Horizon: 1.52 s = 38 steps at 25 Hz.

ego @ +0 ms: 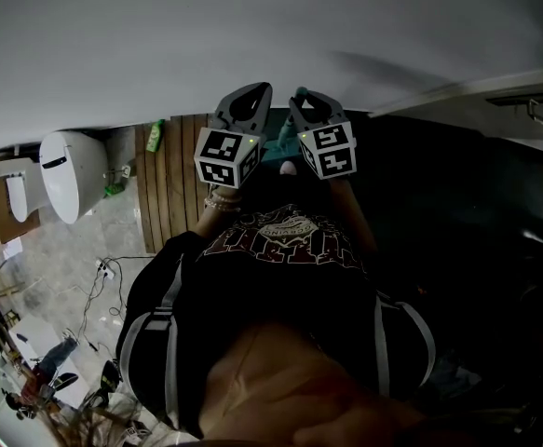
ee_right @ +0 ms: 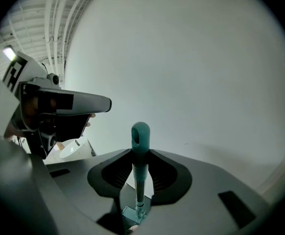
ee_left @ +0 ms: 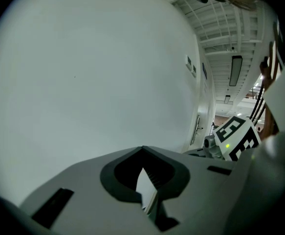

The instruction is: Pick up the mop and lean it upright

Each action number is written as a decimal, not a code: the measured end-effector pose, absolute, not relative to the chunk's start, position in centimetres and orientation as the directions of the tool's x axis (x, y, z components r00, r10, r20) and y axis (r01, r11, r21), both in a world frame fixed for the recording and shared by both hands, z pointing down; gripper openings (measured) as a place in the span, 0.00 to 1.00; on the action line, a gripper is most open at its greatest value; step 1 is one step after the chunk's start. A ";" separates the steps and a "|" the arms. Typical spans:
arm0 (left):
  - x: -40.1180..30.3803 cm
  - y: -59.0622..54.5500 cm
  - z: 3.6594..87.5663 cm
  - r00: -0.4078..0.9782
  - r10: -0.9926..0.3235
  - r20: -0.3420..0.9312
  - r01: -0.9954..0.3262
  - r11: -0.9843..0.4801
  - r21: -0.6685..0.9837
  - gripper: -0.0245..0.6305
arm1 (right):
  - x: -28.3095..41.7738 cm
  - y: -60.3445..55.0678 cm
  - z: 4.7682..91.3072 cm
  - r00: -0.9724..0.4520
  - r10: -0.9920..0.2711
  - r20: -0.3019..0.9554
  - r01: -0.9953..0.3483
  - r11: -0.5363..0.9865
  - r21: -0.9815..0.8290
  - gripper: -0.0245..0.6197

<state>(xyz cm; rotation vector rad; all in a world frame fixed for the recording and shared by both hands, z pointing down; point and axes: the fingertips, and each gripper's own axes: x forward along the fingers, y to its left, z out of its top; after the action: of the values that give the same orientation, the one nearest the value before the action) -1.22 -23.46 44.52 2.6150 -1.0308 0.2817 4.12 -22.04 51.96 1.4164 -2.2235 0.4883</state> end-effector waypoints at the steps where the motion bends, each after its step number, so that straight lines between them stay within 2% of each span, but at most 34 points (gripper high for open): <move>1: -1.3 -23.5 44.6 0.720 -0.628 0.294 -0.691 -0.690 0.218 0.11 | 4.1 -22.2 52.0 -0.366 -0.750 0.551 -0.912 0.407 -0.052 0.21; 38: -2.5 -28.0 45.6 0.696 -0.642 0.320 -0.715 -0.660 0.231 0.11 | 4.9 -30.6 54.0 -0.364 -0.746 0.558 -0.920 0.382 -0.089 0.21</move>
<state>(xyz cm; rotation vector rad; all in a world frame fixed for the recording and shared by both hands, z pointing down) -2.53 -28.03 45.57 2.5686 -1.0647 0.2999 4.86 -30.60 54.00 1.4371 -2.2171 0.5484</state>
